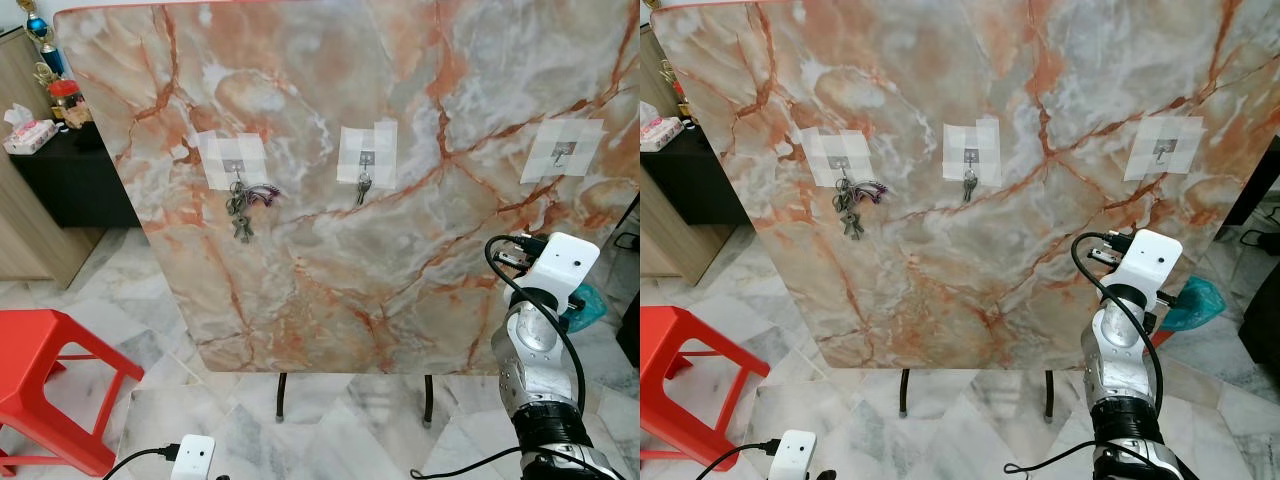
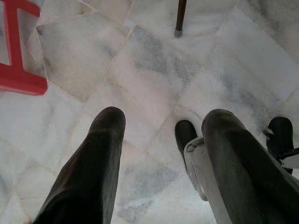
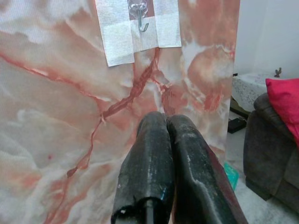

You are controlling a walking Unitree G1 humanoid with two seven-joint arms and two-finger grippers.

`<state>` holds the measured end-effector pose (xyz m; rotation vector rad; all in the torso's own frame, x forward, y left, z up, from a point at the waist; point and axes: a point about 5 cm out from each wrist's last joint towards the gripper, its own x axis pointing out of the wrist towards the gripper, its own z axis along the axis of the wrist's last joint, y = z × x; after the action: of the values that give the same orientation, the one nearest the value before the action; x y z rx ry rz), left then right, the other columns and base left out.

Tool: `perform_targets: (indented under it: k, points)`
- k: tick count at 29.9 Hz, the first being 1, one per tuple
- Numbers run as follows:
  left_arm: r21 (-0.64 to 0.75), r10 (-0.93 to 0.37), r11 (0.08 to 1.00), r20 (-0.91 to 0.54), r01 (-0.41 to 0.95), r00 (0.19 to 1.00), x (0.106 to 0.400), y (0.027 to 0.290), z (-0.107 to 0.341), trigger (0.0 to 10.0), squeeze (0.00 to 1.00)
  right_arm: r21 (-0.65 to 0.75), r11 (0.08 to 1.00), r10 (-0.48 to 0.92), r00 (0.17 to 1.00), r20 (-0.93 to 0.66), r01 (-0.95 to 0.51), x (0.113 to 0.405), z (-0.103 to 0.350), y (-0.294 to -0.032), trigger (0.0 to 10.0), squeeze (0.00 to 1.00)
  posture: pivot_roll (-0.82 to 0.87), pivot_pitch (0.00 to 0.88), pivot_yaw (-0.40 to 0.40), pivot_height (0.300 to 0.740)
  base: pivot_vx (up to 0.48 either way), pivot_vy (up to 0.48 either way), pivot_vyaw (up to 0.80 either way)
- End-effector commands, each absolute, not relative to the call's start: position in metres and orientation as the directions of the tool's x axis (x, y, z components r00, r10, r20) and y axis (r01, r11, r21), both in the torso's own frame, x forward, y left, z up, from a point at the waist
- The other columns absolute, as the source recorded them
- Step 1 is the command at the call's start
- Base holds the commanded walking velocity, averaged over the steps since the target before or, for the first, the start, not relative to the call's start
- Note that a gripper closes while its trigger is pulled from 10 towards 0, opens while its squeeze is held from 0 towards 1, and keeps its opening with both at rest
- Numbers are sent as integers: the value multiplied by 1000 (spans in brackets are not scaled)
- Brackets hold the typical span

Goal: Hang keys on a hook

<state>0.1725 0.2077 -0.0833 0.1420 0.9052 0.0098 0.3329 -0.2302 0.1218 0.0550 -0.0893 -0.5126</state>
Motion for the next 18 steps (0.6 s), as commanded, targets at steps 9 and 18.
perform_targets:
  k: [9, 18]
  points:
    - [134, 80, 990, -802, 48, 592, 167, 213, -85, 10000, 0, 108, 861, -505, 860, 78, 496, 334, 129, -231, 10000, 0, -44, 0, 15, 740, 0, 0, 0]
    - [133, 81, 990, -806, 46, 586, 164, 214, -87, 10000, 0, 104, 861, -505, 861, 61, 498, 334, 125, -231, 10000, 0, -37, 0, 11, 740, 0, 0, 0]
